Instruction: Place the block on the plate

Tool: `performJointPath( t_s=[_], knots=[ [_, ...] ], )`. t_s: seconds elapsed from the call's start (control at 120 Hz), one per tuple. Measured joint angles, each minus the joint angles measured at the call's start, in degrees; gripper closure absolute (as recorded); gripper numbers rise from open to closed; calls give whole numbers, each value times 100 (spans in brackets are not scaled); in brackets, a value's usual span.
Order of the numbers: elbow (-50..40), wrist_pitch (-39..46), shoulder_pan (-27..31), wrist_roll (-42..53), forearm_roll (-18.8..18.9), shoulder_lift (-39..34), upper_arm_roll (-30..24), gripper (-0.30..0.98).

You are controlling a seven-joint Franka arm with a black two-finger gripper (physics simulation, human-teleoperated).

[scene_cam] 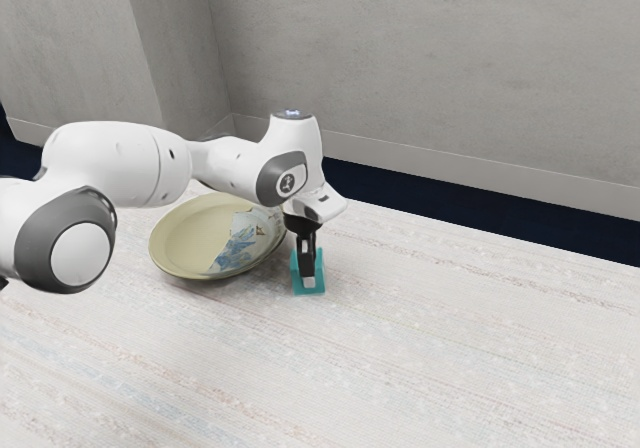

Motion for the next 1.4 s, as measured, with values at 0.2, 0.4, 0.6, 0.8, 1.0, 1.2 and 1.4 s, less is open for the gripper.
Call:
performJointPath(
  t_s=[0.2, 0.4, 0.6, 0.8, 1.0, 1.2, 1.4],
  knots=[
    [-3, 15, 0, -2, 3, 0, 0, 28],
    [-52, 30, -23, -16, 16, -229, -1, 33],
    [-178, 5, -40, -33, 26, -992, 126, 34],
    [-513, -24, 47, -46, 33, -1610, 544, 34],
    [-782, -32, 405, -47, 17, -1575, 826, 34],
    [-813, 0, 644, -42, 0, -1199, 876, 34],
    [-768, 19, 742, -24, -71, -944, 878, 26]
  ],
)
